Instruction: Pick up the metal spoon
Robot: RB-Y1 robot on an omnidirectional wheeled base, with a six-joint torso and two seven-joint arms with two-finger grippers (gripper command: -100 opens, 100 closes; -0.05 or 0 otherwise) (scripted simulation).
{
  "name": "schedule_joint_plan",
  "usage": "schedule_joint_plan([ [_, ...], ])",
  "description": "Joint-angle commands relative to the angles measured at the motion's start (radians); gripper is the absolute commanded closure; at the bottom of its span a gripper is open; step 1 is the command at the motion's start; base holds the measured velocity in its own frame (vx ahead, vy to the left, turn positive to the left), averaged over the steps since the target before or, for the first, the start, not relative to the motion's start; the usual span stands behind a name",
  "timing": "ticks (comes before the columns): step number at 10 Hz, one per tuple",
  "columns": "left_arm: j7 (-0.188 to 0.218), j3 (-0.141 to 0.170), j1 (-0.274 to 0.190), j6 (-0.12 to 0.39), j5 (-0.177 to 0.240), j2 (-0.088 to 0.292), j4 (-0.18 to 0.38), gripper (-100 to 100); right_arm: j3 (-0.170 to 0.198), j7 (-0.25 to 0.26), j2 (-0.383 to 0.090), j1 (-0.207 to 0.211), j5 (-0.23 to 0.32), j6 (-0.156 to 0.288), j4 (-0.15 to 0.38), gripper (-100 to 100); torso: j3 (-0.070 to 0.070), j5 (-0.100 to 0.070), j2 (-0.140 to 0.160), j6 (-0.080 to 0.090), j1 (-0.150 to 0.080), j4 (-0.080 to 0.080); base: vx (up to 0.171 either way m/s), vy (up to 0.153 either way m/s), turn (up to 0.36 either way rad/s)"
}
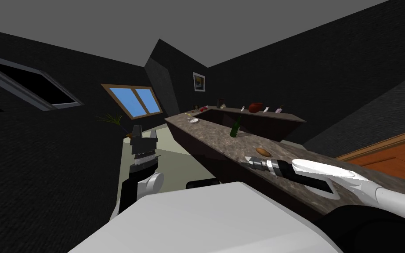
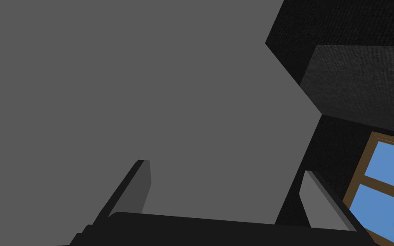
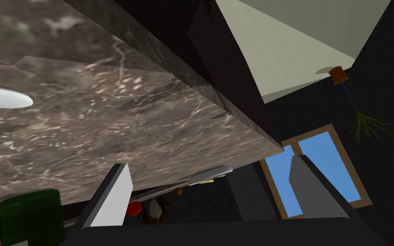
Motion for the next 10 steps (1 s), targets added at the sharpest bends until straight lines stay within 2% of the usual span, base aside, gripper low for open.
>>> schedule_joint_plan([
  [1,0.000,0.000,0.000,0.000,0.000,0.000,0.000,0,0.004,-0.003,-0.041,0.008,0.006,0.001,0.011,-100,0.000,0.000,0.000,0.000,0.000,0.000,0.023,-0.009,0.057],
  [2,0.000,0.000,0.000,0.000,0.000,0.000,0.000,0,0.017,-0.007,-0.077,0.020,0.017,-0.003,0.041,-100,0.000,0.000,0.000,0.001,0.000,0.000,0.030,-0.013,0.122],
  [3,0.000,0.000,0.000,0.000,0.000,0.000,0.000,0,0.017,-0.007,-0.091,0.020,0.017,-0.003,0.041,-100,0.000,0.000,0.000,0.000,-0.001,0.000,0.026,-0.017,0.070],
  [5,0.000,0.000,0.000,0.000,0.000,0.000,0.000,0,0.047,-0.015,-0.161,0.045,0.039,-0.013,0.098,-100,0.000,0.000,0.000,0.000,-0.001,0.000,0.033,-0.020,0.122],
  [6,0.000,0.000,0.000,0.000,0.000,0.000,0.000,0,0.047,-0.015,-0.181,0.045,0.039,-0.013,0.098,-100,0.000,0.000,-0.001,0.000,-0.001,0.000,0.023,-0.024,0.074],
  [7,0.000,0.000,0.000,0.000,0.000,0.000,0.000,0,0.063,-0.018,-0.219,0.058,0.048,-0.020,0.123,-100,0.000,0.000,0.000,0.001,-0.001,0.000,0.020,-0.021,0.116],
  [8,0.000,0.000,0.000,0.000,0.000,0.000,0.000,0,0.063,-0.018,-0.219,0.058,0.048,-0.020,0.123,-100,0.000,0.000,0.000,0.000,-0.001,0.000,0.013,-0.015,0.045],
  [10,0.000,0.000,0.000,0.000,0.000,0.000,0.000,0,0.096,-0.023,-0.281,0.085,0.066,-0.034,0.165,-100,0.001,0.000,0.001,0.001,-0.001,0.000,0.016,-0.020,0.105],
])
